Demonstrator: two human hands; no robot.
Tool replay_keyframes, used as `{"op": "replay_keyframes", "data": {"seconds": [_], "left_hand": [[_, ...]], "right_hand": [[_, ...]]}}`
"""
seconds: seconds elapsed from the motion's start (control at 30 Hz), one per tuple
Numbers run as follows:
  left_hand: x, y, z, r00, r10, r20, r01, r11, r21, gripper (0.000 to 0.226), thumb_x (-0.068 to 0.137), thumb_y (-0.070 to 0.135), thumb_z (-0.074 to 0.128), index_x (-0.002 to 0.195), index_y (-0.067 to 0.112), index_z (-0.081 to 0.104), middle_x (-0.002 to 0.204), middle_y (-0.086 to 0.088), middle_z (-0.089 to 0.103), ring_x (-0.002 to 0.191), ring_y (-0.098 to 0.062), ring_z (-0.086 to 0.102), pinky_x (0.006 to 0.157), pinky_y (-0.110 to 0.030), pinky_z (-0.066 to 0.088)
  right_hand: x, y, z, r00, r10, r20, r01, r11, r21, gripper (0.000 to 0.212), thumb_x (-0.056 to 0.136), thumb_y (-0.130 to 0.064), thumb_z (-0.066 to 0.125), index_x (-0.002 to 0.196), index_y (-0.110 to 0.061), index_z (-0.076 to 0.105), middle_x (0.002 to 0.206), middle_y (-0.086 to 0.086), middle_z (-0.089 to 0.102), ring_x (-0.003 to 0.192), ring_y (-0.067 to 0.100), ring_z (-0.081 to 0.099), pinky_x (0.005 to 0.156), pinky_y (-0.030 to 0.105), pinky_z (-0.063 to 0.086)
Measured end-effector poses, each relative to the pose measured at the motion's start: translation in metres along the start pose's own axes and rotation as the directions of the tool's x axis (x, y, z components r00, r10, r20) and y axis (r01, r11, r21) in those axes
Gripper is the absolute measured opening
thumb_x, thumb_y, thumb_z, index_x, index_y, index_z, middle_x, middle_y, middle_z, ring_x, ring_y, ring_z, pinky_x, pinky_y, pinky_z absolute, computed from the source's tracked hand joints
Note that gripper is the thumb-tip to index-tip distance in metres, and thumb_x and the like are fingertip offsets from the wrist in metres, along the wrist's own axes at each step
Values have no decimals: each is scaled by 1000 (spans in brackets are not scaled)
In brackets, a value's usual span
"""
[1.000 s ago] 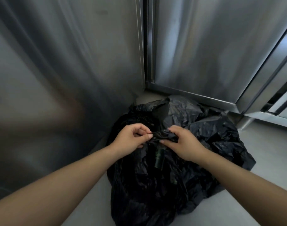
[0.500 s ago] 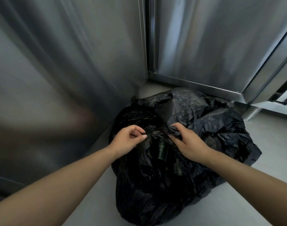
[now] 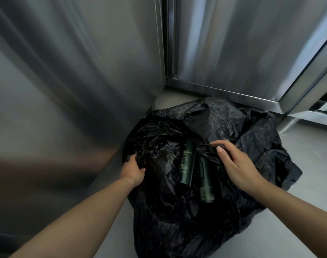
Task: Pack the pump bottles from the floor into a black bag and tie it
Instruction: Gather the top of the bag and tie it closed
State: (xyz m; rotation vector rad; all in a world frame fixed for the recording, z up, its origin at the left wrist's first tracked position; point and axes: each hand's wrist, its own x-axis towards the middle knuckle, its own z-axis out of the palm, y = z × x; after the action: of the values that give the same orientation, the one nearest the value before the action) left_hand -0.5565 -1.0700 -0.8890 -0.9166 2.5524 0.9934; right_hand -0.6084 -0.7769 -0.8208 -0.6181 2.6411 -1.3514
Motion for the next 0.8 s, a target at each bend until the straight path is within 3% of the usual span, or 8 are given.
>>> {"op": "replay_keyframes", "data": {"seconds": [0.07,0.13,0.23,0.33,0.4,0.5,0.6,0.8], "left_hand": [[0,4,3,997,78,2,-78,997,-10,60,89,12,54,143,18,28,109,-4,65,101,-20,58,89,-30,45],[-5,12,7,990,140,-19,-140,990,17,57,89,11,54,140,21,33,98,2,64,90,-16,58,79,-28,47],[-14,22,9,988,146,-57,-138,983,122,57,87,24,61,138,21,35,128,-6,47,111,-26,52,92,-36,47],[-24,17,9,999,32,-31,-25,981,194,68,82,27,66,139,21,30,146,-13,20,125,-35,40,102,-36,39],[-29,10,11,1000,-20,-10,22,987,162,70,81,14,63,141,17,26,147,-19,18,125,-37,40,105,-35,36],[-30,13,11,997,-32,-66,37,996,81,68,82,6,57,143,11,27,137,-23,41,121,-37,46,102,-35,37],[-31,37,13,998,-4,-69,-7,987,-158,57,84,8,62,136,8,40,124,-16,57,113,-28,54,95,-28,39],[-66,95,28,930,361,-73,-365,874,-321,36,87,6,61,122,16,56,112,1,61,100,3,54,88,-8,39]], "right_hand": [[-3,3,-11,999,23,-24,-23,1000,-11,27,87,-58,31,105,-51,50,49,2,43,50,26,45,48,28,27],[-6,7,-25,998,22,-57,-24,999,-27,25,86,-58,31,103,-54,50,51,1,45,55,30,49,48,27,29],[-10,14,-47,992,16,-126,-21,999,-36,28,86,-58,32,104,-50,52,80,19,63,78,35,59,66,39,49],[-16,20,-63,989,11,-150,-18,999,-46,27,87,-57,33,104,-49,53,92,26,62,87,37,59,79,49,49],[-19,25,-64,988,13,-152,-20,999,-45,22,91,-51,35,103,-50,53,90,24,63,86,34,59,76,44,49],[-19,29,-56,992,28,-123,-31,999,-17,18,95,-41,39,100,-51,52,80,23,61,74,27,56,58,31,37],[-15,23,-49,995,26,-93,-25,1000,14,17,96,-39,40,99,-51,52,66,19,55,59,23,50,48,26,28],[-6,22,-46,995,63,-82,-58,997,57,16,97,-36,40,108,-41,51,51,-3,42,42,7,38,42,22,25]]}}
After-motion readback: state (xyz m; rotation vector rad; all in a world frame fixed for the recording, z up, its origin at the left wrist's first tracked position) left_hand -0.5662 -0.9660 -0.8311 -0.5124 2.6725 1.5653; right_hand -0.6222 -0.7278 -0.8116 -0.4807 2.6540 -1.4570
